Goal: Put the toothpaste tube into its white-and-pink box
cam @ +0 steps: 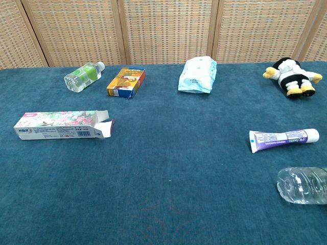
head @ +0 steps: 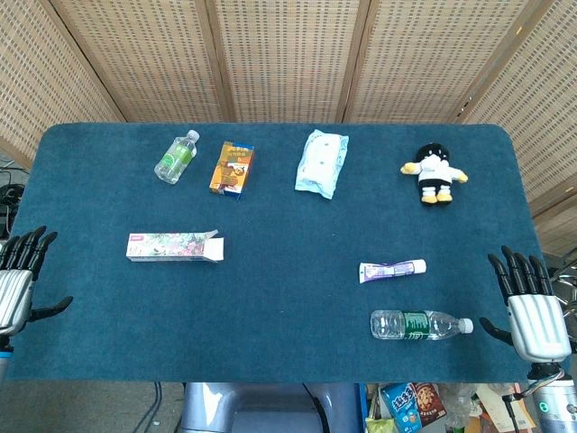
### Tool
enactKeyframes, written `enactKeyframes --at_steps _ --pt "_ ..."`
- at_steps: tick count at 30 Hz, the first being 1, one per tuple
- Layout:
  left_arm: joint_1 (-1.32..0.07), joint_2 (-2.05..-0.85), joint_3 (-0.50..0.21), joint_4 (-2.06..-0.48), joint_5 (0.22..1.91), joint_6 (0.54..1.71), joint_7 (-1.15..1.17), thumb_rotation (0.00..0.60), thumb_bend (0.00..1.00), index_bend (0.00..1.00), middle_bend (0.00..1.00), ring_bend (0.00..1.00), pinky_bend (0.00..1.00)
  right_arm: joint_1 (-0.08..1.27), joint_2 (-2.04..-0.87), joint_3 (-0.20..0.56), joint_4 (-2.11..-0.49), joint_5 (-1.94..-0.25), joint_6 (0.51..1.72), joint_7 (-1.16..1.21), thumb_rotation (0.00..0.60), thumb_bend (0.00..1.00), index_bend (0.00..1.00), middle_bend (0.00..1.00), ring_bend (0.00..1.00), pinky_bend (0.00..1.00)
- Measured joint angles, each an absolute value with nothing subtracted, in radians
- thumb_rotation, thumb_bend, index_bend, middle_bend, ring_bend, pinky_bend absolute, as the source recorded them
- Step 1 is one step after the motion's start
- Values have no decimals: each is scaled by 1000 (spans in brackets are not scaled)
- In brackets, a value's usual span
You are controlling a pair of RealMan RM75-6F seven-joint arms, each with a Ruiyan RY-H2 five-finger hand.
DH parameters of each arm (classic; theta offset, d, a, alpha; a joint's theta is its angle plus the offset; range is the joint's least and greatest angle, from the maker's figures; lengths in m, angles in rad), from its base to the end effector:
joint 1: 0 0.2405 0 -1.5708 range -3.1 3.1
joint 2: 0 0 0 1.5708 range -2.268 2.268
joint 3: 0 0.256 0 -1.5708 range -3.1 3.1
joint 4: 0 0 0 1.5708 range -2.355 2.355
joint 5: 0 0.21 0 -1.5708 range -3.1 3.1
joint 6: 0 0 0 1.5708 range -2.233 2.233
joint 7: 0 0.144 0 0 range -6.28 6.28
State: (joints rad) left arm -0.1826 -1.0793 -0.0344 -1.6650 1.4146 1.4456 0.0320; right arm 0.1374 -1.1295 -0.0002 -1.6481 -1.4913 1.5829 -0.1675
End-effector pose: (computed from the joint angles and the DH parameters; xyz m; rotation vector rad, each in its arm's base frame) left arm -0.2995 0.2067 0.1641 -1.4048 -0.9050 -0.8915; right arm -0.2937 -0.1855 0.1593 1.4126 -0.7470 0.8741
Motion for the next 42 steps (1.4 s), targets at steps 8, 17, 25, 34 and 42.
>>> enactKeyframes --at_steps 8,17,25,34,42 --pt "-176 -1075 -46 -1661 1410 1439 14 600 182 0 0 0 0 170 -1151 31 -1623 -1474 1498 -135 600 0 0 0 0 0" --pt "-188 -1081 -64 -1650 1384 1406 11 600 182 0 0 0 0 341 -1192 94 -1472 -1401 1175 -42 600 0 148 155 9 44" --pt "-194 -1077 -86 -1643 1337 1371 -15 600 181 0 0 0 0 497 -1307 123 -1271 -1340 943 -20 600 115 284 252 126 156" --pt "-208 -1078 -101 -1625 1300 1326 -23 600 181 0 0 0 0 545 -1391 115 -1175 -1324 876 -30 600 189 351 313 171 197" --pt "-218 -1091 -111 -1612 1277 1304 -6 600 182 0 0 0 0 563 -1443 92 -1101 -1371 871 31 600 283 374 344 200 228"
